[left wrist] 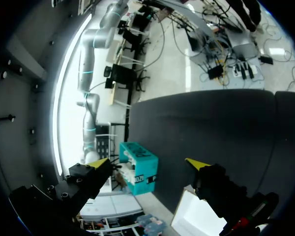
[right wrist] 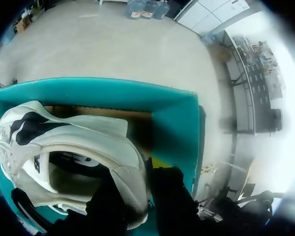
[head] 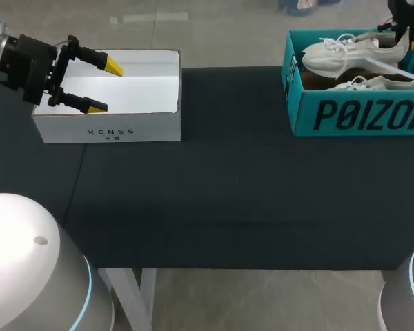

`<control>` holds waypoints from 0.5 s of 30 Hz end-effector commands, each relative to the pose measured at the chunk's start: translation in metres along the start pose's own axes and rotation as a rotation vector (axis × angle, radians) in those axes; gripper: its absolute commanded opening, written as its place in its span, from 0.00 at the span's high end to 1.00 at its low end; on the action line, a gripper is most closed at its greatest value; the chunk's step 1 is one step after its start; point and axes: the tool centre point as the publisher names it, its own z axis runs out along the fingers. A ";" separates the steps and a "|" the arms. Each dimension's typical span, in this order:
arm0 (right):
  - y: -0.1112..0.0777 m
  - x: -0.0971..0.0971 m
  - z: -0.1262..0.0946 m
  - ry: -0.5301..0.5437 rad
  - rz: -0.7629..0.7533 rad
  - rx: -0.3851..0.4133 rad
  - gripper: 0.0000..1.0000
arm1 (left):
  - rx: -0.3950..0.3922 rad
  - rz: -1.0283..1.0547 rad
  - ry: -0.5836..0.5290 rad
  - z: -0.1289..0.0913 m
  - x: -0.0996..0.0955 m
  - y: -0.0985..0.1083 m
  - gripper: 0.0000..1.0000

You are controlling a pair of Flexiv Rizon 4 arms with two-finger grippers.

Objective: Take the shoe out of the shoebox, open the shoe tongue, remove and reinsert the insole, then place the shoe into the shoebox

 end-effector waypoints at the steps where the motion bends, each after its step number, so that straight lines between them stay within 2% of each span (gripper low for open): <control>1: 0.015 0.004 0.021 -0.008 0.003 0.013 1.00 | 0.001 0.001 0.002 0.000 0.000 0.000 0.00; 8: 0.021 0.007 0.045 0.000 0.009 0.019 1.00 | 0.001 0.001 0.002 0.000 0.000 0.000 0.00; 15: 0.016 0.006 0.068 0.002 0.025 0.062 1.00 | 0.001 0.001 0.002 0.000 0.000 0.000 0.00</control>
